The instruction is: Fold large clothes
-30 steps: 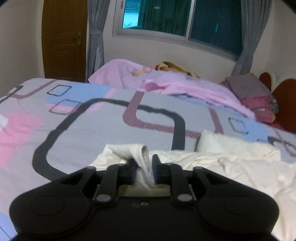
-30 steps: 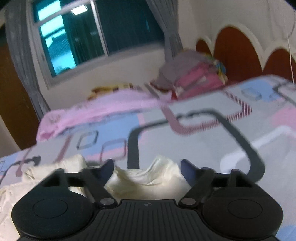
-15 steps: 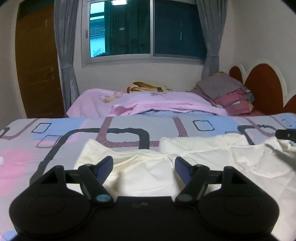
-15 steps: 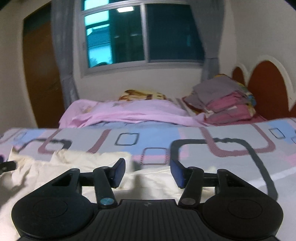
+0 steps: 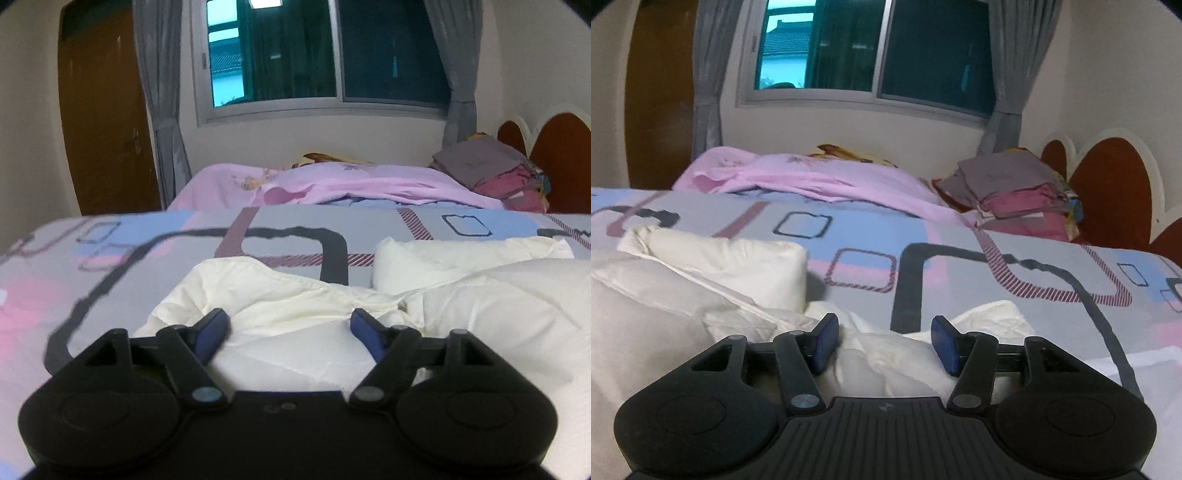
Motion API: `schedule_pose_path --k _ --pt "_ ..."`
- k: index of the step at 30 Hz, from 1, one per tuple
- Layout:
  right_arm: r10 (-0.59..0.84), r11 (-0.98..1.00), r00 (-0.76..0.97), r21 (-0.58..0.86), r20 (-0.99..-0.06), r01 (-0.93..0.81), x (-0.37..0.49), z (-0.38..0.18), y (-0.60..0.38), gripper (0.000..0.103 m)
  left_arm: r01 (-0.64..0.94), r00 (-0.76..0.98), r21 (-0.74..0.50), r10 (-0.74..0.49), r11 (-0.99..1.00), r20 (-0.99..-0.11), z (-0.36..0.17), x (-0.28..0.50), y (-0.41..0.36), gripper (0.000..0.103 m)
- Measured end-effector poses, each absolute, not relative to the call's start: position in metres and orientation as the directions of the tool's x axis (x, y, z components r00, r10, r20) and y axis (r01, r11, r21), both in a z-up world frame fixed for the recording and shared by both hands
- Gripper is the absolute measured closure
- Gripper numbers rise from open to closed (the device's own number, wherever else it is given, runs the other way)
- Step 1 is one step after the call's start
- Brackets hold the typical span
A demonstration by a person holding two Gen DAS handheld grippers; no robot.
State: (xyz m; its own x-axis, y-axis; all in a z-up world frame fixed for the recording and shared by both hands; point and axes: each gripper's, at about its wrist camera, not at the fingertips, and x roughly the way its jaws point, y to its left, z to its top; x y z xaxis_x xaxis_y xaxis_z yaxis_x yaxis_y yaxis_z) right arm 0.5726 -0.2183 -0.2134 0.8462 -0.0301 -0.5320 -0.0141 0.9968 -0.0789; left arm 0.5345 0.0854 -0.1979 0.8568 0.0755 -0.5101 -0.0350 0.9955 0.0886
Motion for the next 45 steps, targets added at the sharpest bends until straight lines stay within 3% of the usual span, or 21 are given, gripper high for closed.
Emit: schedule_pose_path --k 5,11,16,20,28,35,45 --pt "-0.058 0.995 0.838 -0.103 -0.543 0.002 0.582 -0.231 -0.218 0.048 -0.036 0.846 0.037 0.051 0.999 -0.531 -0.204 0.541 0.092 0.027" --pt "-0.023 1.000 0.821 -0.017 -0.571 0.016 0.586 -0.237 -0.235 0.048 -0.033 0.832 -0.026 0.013 0.999 -0.555 -0.211 0.547 0.102 0.026" --pt "-0.021 1.000 0.801 -0.026 -0.598 0.007 0.585 -0.225 -0.234 0.048 -0.026 0.819 0.015 0.030 1.000 -0.573 -0.206 0.546 0.097 0.027" --pt "0.030 0.997 0.831 0.075 -0.556 0.014 0.563 -0.193 -0.236 0.048 -0.053 0.819 -0.025 0.029 0.998 -0.573 -0.185 0.533 0.101 0.026" --pt "0.145 0.988 0.861 0.109 -0.488 -0.105 0.521 -0.155 -0.189 0.048 -0.004 0.830 -0.106 -0.056 0.994 -0.554 -0.148 0.488 0.070 0.021" --pt "0.125 0.992 0.825 0.040 -0.552 -0.123 0.514 -0.189 -0.166 0.048 0.015 0.802 -0.025 -0.027 1.000 -0.597 -0.185 0.472 0.042 0.020" --pt "0.091 0.994 0.835 0.003 -0.542 -0.107 0.522 -0.229 -0.164 0.048 0.014 0.817 0.021 0.001 1.000 -0.577 -0.208 0.476 0.035 0.019"
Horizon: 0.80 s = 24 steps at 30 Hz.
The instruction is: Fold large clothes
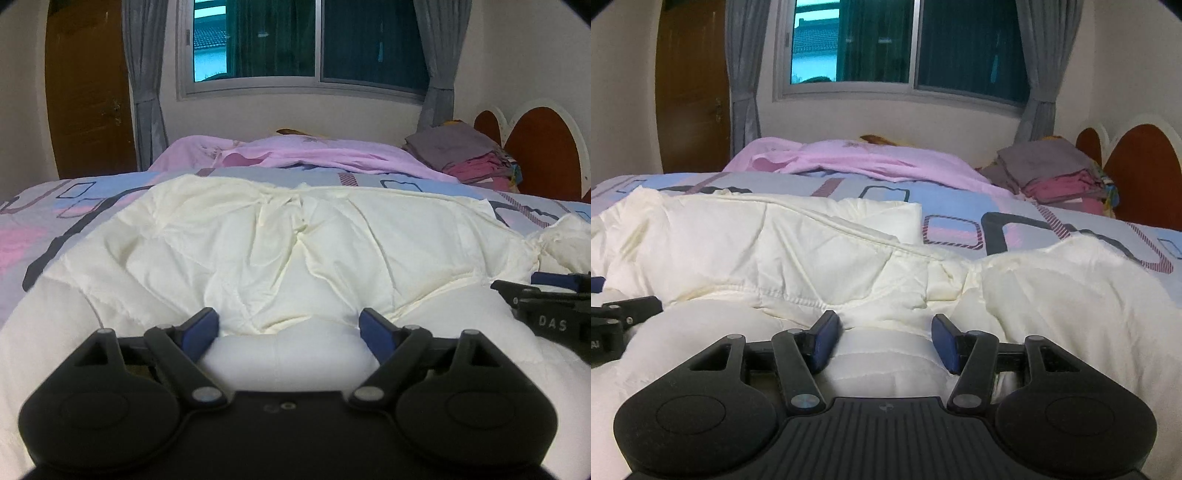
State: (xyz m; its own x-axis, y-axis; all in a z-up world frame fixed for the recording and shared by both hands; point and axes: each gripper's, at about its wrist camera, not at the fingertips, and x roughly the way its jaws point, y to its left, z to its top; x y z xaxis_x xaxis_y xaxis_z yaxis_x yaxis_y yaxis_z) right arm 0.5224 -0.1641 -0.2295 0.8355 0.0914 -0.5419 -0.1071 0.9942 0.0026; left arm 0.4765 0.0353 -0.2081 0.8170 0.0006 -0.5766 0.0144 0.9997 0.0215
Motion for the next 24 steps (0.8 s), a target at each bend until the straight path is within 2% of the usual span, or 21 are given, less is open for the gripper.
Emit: schedule_pose_path --k 6,11,17,19,20,21,24 --pt "0.127 0.991 0.806 0.032 -0.578 -0.133 0.527 -0.216 -0.172 0.048 0.018 0.793 0.043 0.012 0.999 -0.609 -0.202 0.480 0.033 0.018" --pt "0.168 0.986 0.817 0.102 -0.551 -0.134 0.510 -0.189 -0.178 0.047 0.008 0.777 0.041 0.020 0.999 -0.629 -0.186 0.474 0.035 0.018" --pt "0.159 0.987 0.816 0.086 -0.555 -0.133 0.494 -0.175 -0.178 0.047 0.005 0.782 0.058 0.032 0.998 -0.623 -0.172 0.465 0.036 0.018" --pt "0.158 0.987 0.808 0.114 -0.567 -0.113 0.490 -0.172 -0.186 0.039 0.003 0.780 0.055 0.032 0.998 -0.625 -0.168 0.463 0.038 0.018" --pt "0.154 0.987 0.810 0.122 -0.566 -0.102 0.487 -0.170 -0.188 0.025 0.003 0.778 0.054 0.032 0.999 -0.627 -0.167 0.462 0.039 0.018" --pt "0.150 0.988 0.815 0.122 -0.560 -0.098 0.482 -0.167 -0.191 0.023 0.001 0.777 0.052 0.032 0.999 -0.629 -0.164 0.461 0.039 0.018" --pt "0.145 0.989 0.817 0.106 -0.558 -0.103 0.462 -0.158 -0.198 0.023 0.008 0.775 0.026 0.010 1.000 -0.632 -0.154 0.450 0.046 0.018"
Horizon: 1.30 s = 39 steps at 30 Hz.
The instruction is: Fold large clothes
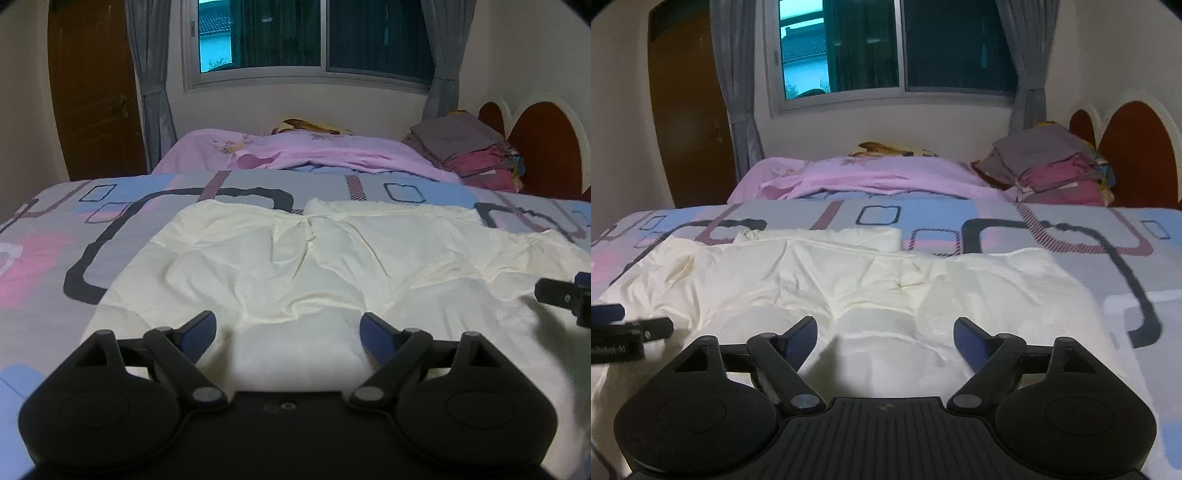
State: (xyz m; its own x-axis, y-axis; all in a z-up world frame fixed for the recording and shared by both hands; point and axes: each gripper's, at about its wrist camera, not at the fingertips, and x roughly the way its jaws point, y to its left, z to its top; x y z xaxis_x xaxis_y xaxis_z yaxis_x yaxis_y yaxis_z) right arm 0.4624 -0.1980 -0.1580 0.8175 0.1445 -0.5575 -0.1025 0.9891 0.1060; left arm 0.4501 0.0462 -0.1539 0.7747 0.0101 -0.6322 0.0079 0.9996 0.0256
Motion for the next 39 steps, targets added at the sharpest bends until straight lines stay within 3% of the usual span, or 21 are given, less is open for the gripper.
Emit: schedule_pose_path --k 13,22,27,32,35,37,38,39 --pt "-0.018 0.996 0.785 0.058 -0.619 0.069 0.352 -0.150 -0.265 0.023 -0.113 0.703 -0.096 0.011 0.989 -0.711 -0.148 0.365 0.126 0.015" --pt "0.053 0.957 0.701 0.238 -0.711 0.168 0.323 -0.167 -0.289 0.023 -0.233 0.634 -0.314 -0.101 0.920 -0.767 -0.169 0.348 0.161 0.015" --pt "0.130 0.904 0.663 0.362 -0.737 0.225 0.334 -0.186 -0.297 0.022 -0.308 0.644 -0.480 -0.192 0.821 -0.741 -0.193 0.357 0.176 0.015" --pt "0.187 0.828 0.690 0.491 -0.699 0.273 0.349 -0.199 -0.308 0.021 -0.307 0.693 -0.541 -0.206 0.783 -0.691 -0.200 0.376 0.182 0.015" --pt "0.192 0.801 0.712 0.527 -0.675 0.284 0.362 -0.199 -0.309 0.021 -0.317 0.713 -0.571 -0.207 0.757 -0.670 -0.202 0.388 0.185 0.022" --pt "0.182 0.783 0.726 0.545 -0.663 0.301 0.368 -0.199 -0.310 0.023 -0.336 0.724 -0.590 -0.200 0.734 -0.661 -0.205 0.393 0.189 0.045" --pt "0.180 0.780 0.731 0.548 -0.658 0.301 0.370 -0.198 -0.310 0.036 -0.350 0.726 -0.594 -0.191 0.724 -0.661 -0.207 0.394 0.191 0.050" --pt "0.179 0.779 0.733 0.550 -0.656 0.302 0.373 -0.198 -0.309 0.042 -0.363 0.728 -0.603 -0.187 0.710 -0.659 -0.208 0.393 0.193 0.057"
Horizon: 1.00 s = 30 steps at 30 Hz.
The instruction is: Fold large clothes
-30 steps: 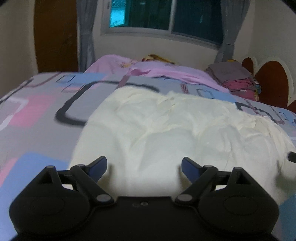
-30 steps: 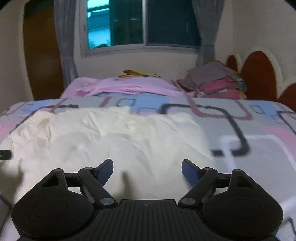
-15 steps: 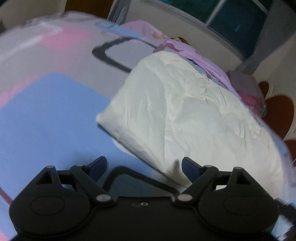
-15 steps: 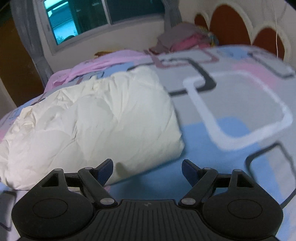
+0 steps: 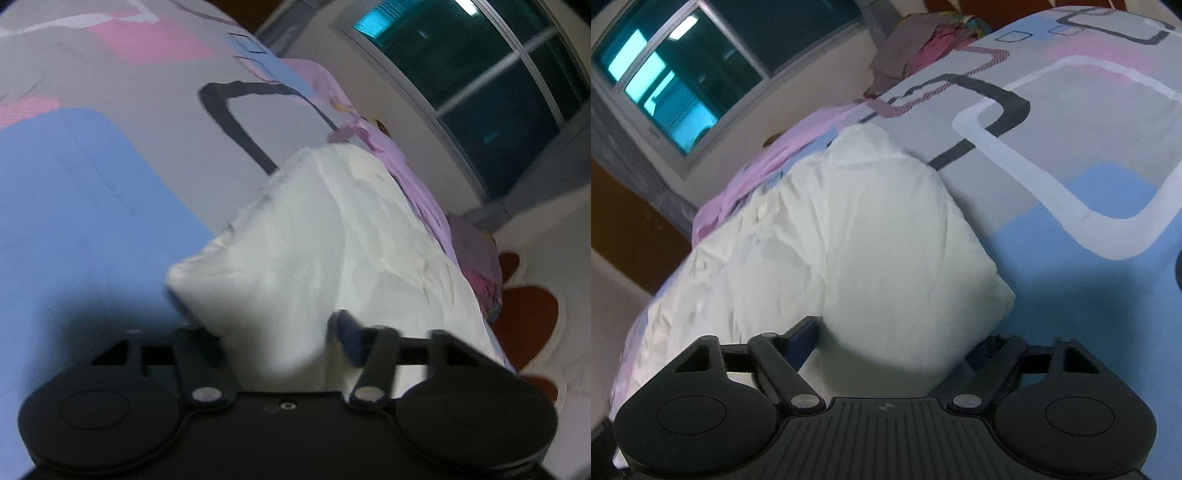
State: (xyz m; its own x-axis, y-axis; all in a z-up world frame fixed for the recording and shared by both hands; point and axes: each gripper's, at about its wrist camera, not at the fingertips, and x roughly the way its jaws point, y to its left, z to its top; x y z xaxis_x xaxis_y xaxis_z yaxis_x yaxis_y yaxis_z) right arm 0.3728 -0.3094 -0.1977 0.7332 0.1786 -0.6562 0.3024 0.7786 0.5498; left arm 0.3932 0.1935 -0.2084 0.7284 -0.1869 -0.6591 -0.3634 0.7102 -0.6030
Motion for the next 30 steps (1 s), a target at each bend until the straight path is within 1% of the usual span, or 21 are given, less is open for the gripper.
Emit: schedule_pose_path --k 1,2,3,4,5,6,8,13,16,25,30 --pt "0.178 0.773 0.738 0.557 -0.651 0.304 0.373 -0.198 -0.310 0.045 -0.369 0.728 -0.608 -0.188 0.703 -0.659 -0.210 0.394 0.196 0.063" --pt "0.184 0.769 0.743 0.565 -0.644 0.299 0.373 -0.197 -0.311 0.054 -0.368 0.727 -0.606 -0.187 0.705 -0.660 -0.209 0.393 0.196 0.066" --pt "0.187 0.769 0.746 0.568 -0.639 0.294 0.373 -0.195 -0.312 0.061 -0.358 0.726 -0.599 -0.190 0.716 -0.661 -0.207 0.392 0.193 0.072" --pt "0.190 0.770 0.748 0.570 -0.635 0.288 0.374 -0.193 -0.312 0.065 -0.349 0.725 -0.586 -0.185 0.731 -0.663 -0.204 0.391 0.191 0.077" --pt "0.192 0.773 0.753 0.570 -0.629 0.279 0.372 -0.189 -0.312 0.072 -0.342 0.727 -0.576 -0.180 0.743 -0.663 -0.200 0.390 0.188 0.079" --pt "0.190 0.782 0.759 0.564 -0.623 0.267 0.370 -0.183 -0.311 0.076 -0.338 0.730 -0.575 -0.178 0.745 -0.660 -0.196 0.389 0.187 0.082" --pt "0.190 0.798 0.771 0.553 -0.607 0.239 0.365 -0.171 -0.309 0.078 -0.332 0.737 -0.578 -0.178 0.746 -0.653 -0.188 0.385 0.185 0.085" --pt "0.195 0.803 0.793 0.558 -0.577 0.208 0.341 -0.148 -0.309 0.080 -0.290 0.751 -0.583 -0.198 0.759 -0.631 -0.167 0.369 0.187 0.086" --pt "0.198 0.800 0.793 0.563 -0.576 0.209 0.316 -0.141 -0.309 0.080 -0.264 0.752 -0.595 -0.224 0.759 -0.620 -0.158 0.345 0.191 0.086" --pt "0.188 0.787 0.759 0.558 -0.624 0.263 0.198 -0.147 -0.305 0.080 -0.245 0.724 -0.638 -0.300 0.730 -0.622 -0.164 0.227 0.207 0.086" --pt "0.182 0.796 0.742 0.540 -0.645 0.274 0.153 -0.149 -0.304 0.080 -0.220 0.716 -0.620 -0.307 0.753 -0.627 -0.169 0.175 0.209 0.086"
